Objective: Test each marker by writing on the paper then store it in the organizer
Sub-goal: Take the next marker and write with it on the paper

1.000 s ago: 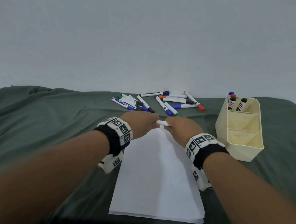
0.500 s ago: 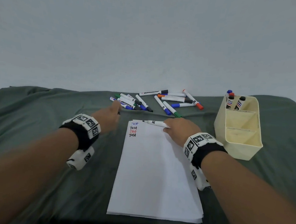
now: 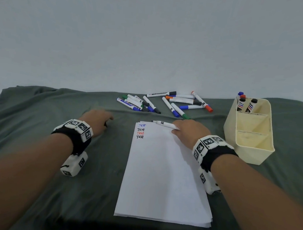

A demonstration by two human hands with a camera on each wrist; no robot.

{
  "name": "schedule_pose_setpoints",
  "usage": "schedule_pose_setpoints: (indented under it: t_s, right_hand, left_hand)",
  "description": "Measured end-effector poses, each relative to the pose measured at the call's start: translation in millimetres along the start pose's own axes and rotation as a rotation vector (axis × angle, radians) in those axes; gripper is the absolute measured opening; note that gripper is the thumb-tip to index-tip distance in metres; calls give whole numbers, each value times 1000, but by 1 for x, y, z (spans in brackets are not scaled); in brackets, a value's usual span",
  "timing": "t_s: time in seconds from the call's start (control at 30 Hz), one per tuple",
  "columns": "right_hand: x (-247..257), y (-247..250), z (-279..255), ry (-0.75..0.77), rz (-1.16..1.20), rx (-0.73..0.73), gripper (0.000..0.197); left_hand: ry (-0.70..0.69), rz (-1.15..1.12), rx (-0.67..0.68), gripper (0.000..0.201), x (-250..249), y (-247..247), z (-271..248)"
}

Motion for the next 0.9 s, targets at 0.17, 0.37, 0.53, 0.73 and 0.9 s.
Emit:
schedule_pose_setpoints:
  t_s: [0.17, 0.37, 0.53, 0.73, 0.9]
  right_hand:
    - [-1, 1, -1, 8, 56, -23, 24]
    - [-1, 1, -1, 81, 133, -63, 62]
    - [-1, 0, -1, 102, 46, -98, 51]
    - [4, 18, -9, 148, 242, -166, 64]
    - [29, 40, -1, 33, 1175, -346, 24]
  left_hand:
    - [-55, 38, -182, 59, -26, 4, -25]
    - [-187, -112, 409, 121, -62, -22, -66]
    - [-164, -71, 515, 114, -66, -35, -71]
    - [-153, -111, 528, 114, -67, -38, -69]
    - [-146, -132, 525, 116, -66, -40, -68]
Point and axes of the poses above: each hand's wrist, its own z-axis towards the middle knuckle, its own y-axis out of the back of the hand, x = y × z, the point moved 2 cm from there along z, towards the middle knuckle, and after that the axes turned 13 degrees about -z, right-handed, at the moved point
